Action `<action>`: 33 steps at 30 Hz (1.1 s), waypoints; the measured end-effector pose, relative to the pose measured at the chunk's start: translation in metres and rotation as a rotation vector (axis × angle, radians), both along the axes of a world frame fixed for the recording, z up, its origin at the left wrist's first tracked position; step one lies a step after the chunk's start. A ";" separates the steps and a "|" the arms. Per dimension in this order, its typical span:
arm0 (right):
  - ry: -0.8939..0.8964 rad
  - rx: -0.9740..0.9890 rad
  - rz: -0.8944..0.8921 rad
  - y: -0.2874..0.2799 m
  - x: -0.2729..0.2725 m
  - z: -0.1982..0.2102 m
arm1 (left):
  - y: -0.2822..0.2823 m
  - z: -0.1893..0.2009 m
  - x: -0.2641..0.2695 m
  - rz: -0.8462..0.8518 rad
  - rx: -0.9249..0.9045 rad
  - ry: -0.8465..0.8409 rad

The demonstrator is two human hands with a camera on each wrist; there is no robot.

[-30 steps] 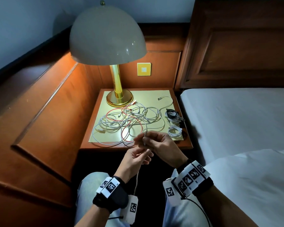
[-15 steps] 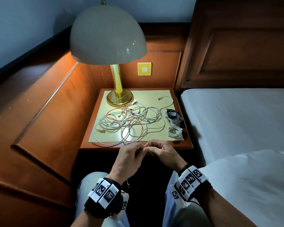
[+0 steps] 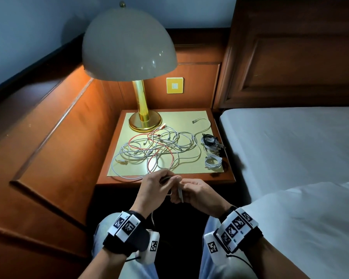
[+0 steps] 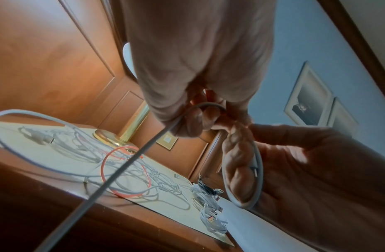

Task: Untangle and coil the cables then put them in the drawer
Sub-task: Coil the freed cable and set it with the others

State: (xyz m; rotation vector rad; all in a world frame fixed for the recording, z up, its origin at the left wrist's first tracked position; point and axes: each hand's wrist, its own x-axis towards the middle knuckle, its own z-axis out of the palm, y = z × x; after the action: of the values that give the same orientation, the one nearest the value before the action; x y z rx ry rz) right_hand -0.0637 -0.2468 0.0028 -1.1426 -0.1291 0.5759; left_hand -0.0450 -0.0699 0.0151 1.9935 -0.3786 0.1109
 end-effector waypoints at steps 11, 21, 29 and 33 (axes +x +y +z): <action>0.004 0.196 0.095 0.002 -0.013 0.014 | -0.009 0.005 -0.012 -0.135 -0.681 0.522; -0.272 0.090 -0.150 -0.006 0.006 0.054 | -0.013 -0.013 -0.033 -0.151 -0.352 0.405; -0.688 -0.556 -0.265 -0.018 0.022 0.049 | -0.008 0.007 -0.036 -0.100 0.075 0.028; -0.681 -0.656 -0.147 -0.021 0.020 0.028 | -0.007 0.015 -0.019 -0.019 0.157 -0.205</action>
State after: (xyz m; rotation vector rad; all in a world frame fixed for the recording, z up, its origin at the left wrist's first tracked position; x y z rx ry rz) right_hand -0.0441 -0.2677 0.0304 -1.9428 -0.4587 0.0619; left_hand -0.0641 -0.0771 0.0301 2.1389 -0.5523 0.2828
